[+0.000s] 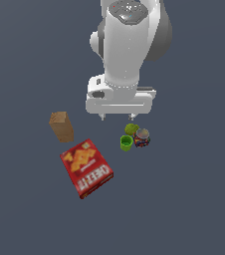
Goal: Pick up a designated object from a clutter of objects.
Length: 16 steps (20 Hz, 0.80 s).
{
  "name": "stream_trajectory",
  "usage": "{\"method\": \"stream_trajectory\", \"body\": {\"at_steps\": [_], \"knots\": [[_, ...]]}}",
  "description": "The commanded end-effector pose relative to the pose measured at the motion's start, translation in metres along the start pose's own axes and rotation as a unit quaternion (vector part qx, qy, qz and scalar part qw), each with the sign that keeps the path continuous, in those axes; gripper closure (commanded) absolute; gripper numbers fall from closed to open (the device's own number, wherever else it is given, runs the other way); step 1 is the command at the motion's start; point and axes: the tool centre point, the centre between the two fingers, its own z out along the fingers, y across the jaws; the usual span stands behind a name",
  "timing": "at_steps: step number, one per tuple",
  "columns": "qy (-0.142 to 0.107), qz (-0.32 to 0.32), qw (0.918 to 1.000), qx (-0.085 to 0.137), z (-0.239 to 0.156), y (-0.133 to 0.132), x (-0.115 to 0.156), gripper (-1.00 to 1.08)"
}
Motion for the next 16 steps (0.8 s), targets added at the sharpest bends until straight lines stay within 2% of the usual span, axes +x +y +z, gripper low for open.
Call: {"method": "stream_trajectory", "body": {"at_steps": [1, 8, 16], "knots": [[0.002, -0.008, 1.0, 0.0, 0.014, -0.012, -0.001, -0.92], [0.011, -0.038, 0.9992, 0.001, 0.067, -0.058, -0.009, -0.92], [0.02, -0.073, 0.9971, 0.008, 0.125, -0.11, -0.034, -0.92]]}}
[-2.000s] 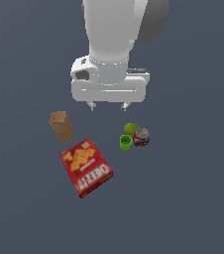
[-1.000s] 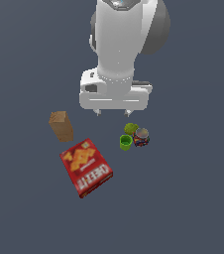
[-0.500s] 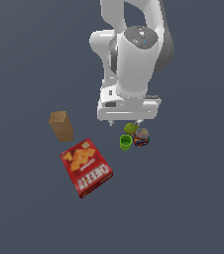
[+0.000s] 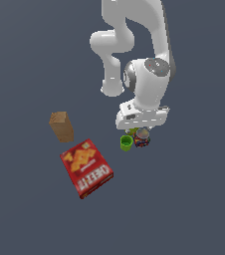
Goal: Pick up a designated object from a clutter of objects.
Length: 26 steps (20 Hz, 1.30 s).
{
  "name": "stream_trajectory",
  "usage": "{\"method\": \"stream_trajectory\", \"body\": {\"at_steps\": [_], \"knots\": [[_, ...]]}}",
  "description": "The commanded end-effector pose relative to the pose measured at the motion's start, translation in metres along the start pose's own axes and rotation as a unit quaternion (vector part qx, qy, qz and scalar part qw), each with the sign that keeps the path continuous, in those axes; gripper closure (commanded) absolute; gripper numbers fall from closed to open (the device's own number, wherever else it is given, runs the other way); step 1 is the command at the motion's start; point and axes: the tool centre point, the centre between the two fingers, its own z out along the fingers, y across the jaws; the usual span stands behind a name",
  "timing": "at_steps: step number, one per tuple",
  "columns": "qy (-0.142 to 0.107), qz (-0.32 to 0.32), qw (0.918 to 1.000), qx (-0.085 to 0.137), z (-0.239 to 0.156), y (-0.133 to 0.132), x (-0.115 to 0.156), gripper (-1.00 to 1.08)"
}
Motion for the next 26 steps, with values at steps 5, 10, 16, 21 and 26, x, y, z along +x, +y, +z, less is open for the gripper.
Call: {"method": "stream_trajectory", "body": {"at_steps": [5, 10, 16, 21, 26], "knots": [[0.006, -0.02, 0.9998, 0.006, 0.031, -0.03, -0.016, -0.92], [0.008, -0.028, 0.9995, 0.008, 0.043, -0.042, -0.024, -0.92], [0.008, -0.03, 0.9995, 0.009, 0.046, -0.044, -0.026, -0.92], [0.008, -0.03, 0.9995, 0.009, 0.056, -0.044, -0.026, -0.92], [0.008, -0.03, 0.9995, 0.009, 0.079, -0.045, -0.027, -0.92]]}}
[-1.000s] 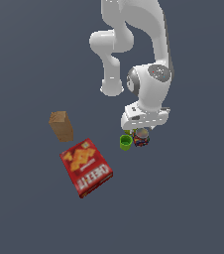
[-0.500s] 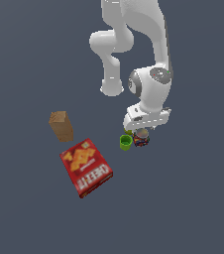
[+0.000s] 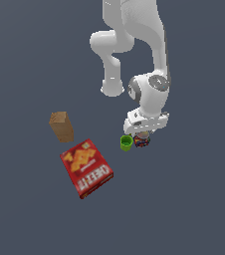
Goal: Pick up a designated object from a clutter of objects.
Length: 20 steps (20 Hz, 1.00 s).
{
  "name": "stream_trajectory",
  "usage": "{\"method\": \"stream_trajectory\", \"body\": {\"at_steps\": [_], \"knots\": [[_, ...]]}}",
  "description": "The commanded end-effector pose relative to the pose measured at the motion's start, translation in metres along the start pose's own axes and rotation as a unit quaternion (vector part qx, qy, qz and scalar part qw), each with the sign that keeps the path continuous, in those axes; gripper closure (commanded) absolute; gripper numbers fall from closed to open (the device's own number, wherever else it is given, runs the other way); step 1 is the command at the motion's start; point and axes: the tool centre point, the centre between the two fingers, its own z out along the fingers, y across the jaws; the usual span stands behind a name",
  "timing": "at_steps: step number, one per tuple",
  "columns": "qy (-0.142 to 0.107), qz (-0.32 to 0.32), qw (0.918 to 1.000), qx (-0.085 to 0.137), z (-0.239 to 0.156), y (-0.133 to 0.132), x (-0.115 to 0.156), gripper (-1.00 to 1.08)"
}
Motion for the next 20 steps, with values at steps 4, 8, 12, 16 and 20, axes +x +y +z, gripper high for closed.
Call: {"method": "stream_trajectory", "body": {"at_steps": [4, 8, 12, 16, 20], "knots": [[0.0, 0.0, 1.0, 0.0, 0.02, 0.0, 0.0, -0.92], [0.0, 0.0, 1.0, 0.0, 0.025, 0.0, 0.0, -0.92], [0.0, 0.0, 1.0, 0.0, 0.025, 0.0, 0.0, 1.08], [0.0, 0.0, 1.0, 0.0, 0.025, 0.0, 0.0, 1.08], [0.022, -0.002, 0.9998, 0.001, 0.006, -0.003, 0.014, 1.08]]}}
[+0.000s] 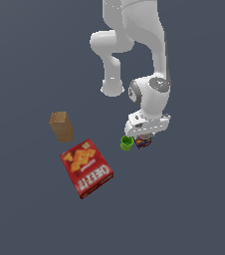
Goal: Pick up a designated object from a clutter of objects.
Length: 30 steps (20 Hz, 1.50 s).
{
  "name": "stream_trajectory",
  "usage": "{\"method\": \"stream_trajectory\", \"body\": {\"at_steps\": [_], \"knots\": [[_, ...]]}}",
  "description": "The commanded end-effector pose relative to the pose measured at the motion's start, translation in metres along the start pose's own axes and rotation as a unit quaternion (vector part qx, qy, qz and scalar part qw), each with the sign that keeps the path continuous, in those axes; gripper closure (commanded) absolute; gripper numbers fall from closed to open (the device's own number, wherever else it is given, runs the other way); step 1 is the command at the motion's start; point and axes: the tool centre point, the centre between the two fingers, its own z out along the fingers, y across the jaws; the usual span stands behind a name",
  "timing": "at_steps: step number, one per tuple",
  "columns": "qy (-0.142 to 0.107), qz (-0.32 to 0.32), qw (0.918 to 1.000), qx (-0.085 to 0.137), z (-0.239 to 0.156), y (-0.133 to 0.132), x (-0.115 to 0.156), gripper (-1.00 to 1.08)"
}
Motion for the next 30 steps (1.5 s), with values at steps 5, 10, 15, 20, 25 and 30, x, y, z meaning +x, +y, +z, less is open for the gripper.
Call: {"method": "stream_trajectory", "body": {"at_steps": [5, 10, 15, 20, 25, 30], "knots": [[0.0, 0.0, 1.0, 0.0, -0.008, 0.003, -0.001, 1.08], [-0.001, 0.0, 1.0, 0.0, -0.027, 0.008, -0.003, 1.08], [-0.003, 0.0, 1.0, 0.0, -0.057, 0.016, -0.006, 1.08], [-0.006, 0.0, 1.0, 0.001, -0.098, 0.026, -0.01, 1.08], [-0.008, 0.0, 1.0, 0.002, -0.145, 0.038, -0.014, 1.08], [-0.011, 0.0, 0.9999, 0.002, -0.191, 0.05, -0.018, 1.08]]}}
